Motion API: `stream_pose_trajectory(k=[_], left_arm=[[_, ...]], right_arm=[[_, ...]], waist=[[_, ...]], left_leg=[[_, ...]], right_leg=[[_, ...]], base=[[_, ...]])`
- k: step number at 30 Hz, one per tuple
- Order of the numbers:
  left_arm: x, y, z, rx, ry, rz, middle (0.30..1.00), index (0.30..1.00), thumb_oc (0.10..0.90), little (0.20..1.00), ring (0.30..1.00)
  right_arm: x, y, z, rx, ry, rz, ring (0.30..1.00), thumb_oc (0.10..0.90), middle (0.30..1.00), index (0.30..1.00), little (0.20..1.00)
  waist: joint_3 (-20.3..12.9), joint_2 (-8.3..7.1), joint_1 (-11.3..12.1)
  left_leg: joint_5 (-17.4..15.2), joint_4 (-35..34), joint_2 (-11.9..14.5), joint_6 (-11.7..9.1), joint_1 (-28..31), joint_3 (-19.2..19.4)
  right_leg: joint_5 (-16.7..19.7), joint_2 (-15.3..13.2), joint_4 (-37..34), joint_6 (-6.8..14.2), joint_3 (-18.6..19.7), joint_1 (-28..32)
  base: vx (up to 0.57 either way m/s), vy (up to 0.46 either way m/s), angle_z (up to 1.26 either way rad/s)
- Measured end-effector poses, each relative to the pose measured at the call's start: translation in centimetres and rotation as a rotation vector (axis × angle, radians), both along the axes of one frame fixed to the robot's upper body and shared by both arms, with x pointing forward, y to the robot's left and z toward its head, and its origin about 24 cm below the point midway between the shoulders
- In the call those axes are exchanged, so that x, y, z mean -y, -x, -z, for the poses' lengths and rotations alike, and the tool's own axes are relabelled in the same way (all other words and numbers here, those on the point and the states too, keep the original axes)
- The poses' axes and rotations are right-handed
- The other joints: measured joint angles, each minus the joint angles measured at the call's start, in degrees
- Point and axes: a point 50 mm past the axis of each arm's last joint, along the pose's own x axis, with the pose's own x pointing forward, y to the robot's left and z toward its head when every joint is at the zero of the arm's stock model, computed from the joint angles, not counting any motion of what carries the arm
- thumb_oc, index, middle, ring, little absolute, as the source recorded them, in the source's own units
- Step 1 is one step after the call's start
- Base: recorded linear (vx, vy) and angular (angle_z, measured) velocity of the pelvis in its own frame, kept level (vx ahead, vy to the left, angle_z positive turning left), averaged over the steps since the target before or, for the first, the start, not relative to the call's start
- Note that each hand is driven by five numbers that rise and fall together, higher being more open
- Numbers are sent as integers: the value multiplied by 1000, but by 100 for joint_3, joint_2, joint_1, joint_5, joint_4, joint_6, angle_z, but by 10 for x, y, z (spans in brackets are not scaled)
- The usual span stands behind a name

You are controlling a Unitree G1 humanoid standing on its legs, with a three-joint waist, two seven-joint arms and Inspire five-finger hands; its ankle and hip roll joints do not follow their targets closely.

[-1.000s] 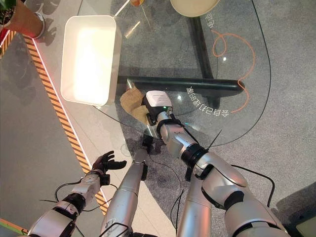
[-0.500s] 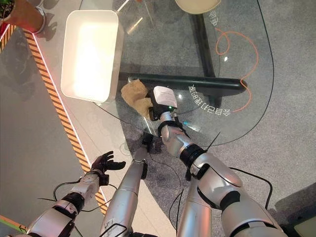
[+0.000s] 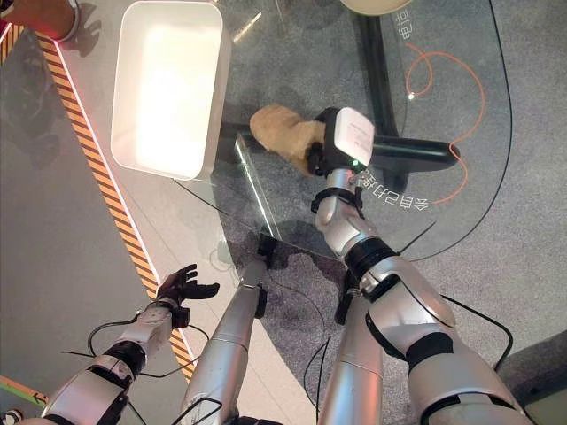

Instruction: Wipe the table with a cloth and put it in the basket.

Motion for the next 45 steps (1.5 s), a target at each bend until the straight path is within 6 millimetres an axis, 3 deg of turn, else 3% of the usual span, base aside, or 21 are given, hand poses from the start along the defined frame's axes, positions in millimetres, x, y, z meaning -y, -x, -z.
stream_pose_trajectory(k=[3, 7, 9, 12, 14, 17, 22, 28, 45], left_arm=[[-5, 0, -1, 0, -4, -6, 900, 900, 800, 900, 900], [-10, -1, -3, 1, -13, -9, 900, 900, 800, 900, 900], [-12, 0, -2, -10, -16, -12, 900, 900, 800, 900, 900], [-12, -6, -9, 11, -17, -7, 900, 900, 800, 900, 900], [-22, -9, -16, 34, -35, -13, 900, 900, 800, 900, 900], [-39, -8, -21, 36, -64, -45, 900, 900, 800, 900, 900], [-49, -8, -25, 40, -64, -62, 900, 900, 800, 900, 900], [-51, -13, -29, 39, -62, -52, 900, 900, 800, 900, 900], [-58, -9, -26, 7, -57, -65, 900, 900, 800, 900, 900]], right_arm=[[13, -1, -3, 24, -47, 32, 300, 100, 300, 300, 200], [44, 0, -12, 72, -123, 147, 300, 100, 300, 300, 200], [59, 2, -17, 90, -124, 195, 300, 100, 300, 300, 200], [101, 12, -22, 119, -139, 336, 300, 100, 300, 300, 200], [121, 17, -25, 134, -197, 403, 300, 100, 300, 300, 200], [135, 23, -24, 135, -233, 446, 300, 100, 300, 300, 200], [136, 24, -20, 139, -304, 446, 300, 100, 300, 300, 200], [145, 28, -10, 125, -406, 484, 300, 100, 300, 300, 200], [148, 29, -6, 139, -480, 485, 300, 100, 300, 300, 200]], waist=[[34, -55, -13], [68, -112, -55], [82, -132, -153], [101, -166, -194], [143, -240, -192], [147, -285, -212], [151, -308, -324], [158, -444, -346], [159, -449, -420]], left_leg=[[19, -3, 4, 15, -4, 0], [-21, 12, -2, 19, -48, -4], [-196, 340, -75, 252, -225, 3], [-157, 370, -127, 212, -310, 39], [-114, 297, -136, 225, -308, 40], [-89, 240, -114, 254, -286, 36], [-56, 183, -72, 229, -246, 31], [-46, 151, -42, 214, -237, 32], [-24, 96, 9, 192, -235, 32]], right_leg=[[19, 2, 8, -3, -2, -10], [47, 2, -67, -40, -11, -21], [78, -57, -100, -9, -29, -36], [122, -29, -186, 170, 96, -38], [185, -35, -223, 169, 110, -48], [185, -16, -240, 169, 103, -48], [199, 18, -278, 154, 88, -28], [221, 48, -319, 144, 89, -24], [280, 103, -406, 136, 90, -23]], base=[[-69, -21, 0], [2, -18, 0], [0, -39, -3], [-2, -33, 1], [3, -12, 2], [-1, -10, 0], [0, 0, 0], [0, -3, -1], [0, -3, -1]])
